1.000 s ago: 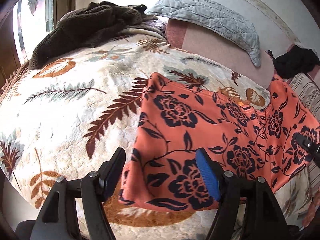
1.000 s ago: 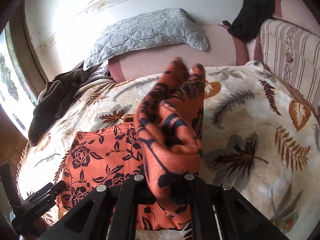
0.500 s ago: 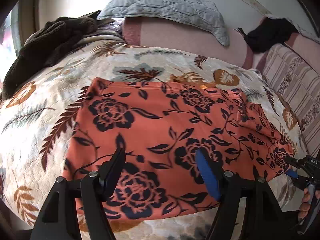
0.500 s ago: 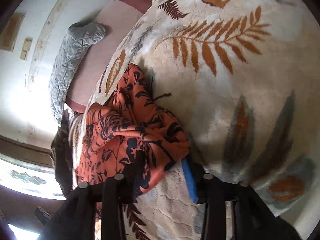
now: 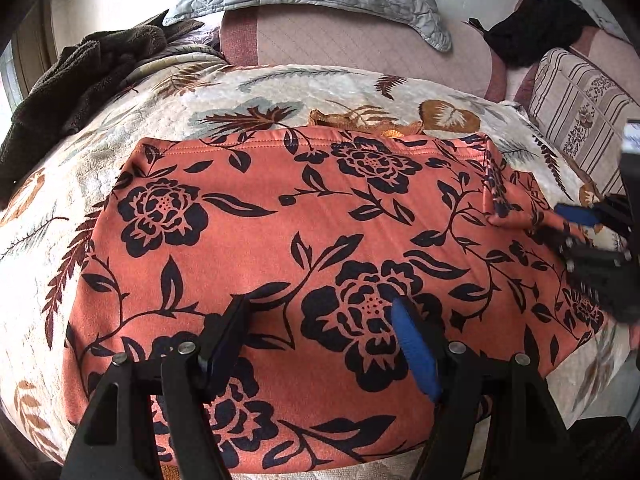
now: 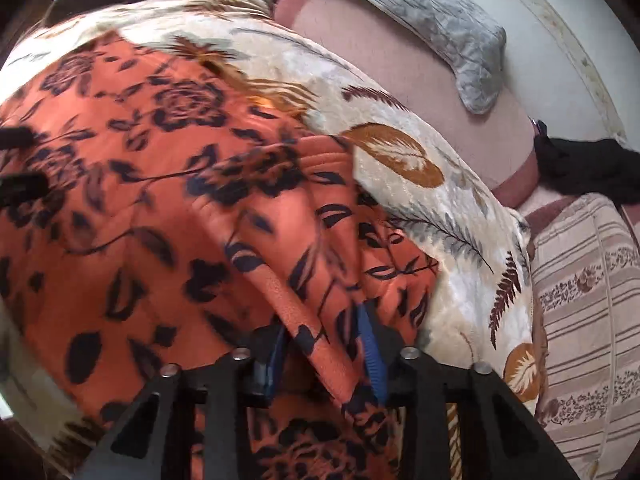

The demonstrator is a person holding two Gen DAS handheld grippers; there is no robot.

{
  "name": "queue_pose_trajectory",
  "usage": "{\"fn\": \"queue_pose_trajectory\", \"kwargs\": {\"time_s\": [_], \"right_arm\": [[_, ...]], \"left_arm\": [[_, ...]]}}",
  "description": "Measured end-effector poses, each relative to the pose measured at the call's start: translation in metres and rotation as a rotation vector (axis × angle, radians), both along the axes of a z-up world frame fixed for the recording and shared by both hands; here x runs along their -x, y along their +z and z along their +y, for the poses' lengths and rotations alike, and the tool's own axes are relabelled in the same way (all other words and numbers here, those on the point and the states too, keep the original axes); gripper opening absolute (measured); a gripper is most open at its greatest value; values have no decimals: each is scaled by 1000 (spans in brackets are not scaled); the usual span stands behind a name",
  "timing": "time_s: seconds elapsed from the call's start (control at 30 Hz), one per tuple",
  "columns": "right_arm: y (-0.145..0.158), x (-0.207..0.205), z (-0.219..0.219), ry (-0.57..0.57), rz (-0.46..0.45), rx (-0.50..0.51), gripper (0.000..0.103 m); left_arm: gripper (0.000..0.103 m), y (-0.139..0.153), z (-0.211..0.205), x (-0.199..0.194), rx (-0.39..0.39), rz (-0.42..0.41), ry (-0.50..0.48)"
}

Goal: Fold small clothes

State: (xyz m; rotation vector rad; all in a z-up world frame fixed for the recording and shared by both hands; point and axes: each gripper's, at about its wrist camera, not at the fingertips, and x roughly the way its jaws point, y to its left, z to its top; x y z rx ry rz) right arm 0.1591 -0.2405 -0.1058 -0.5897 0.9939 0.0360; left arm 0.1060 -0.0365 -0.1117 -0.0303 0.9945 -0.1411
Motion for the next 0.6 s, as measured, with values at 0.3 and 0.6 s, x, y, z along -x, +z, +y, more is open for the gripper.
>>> {"fn": "queue_pose_trajectory", "kwargs": {"time_s": [0.3,0.6], "right_arm": [[1,4,-202,-617,-10,-912,60],[-35,24,-188,-431,246,-1227,61]], "left_arm": [[74,4,4,-3,32,-4,-7],[74,11,-8,9,13,-25,-55]]}}
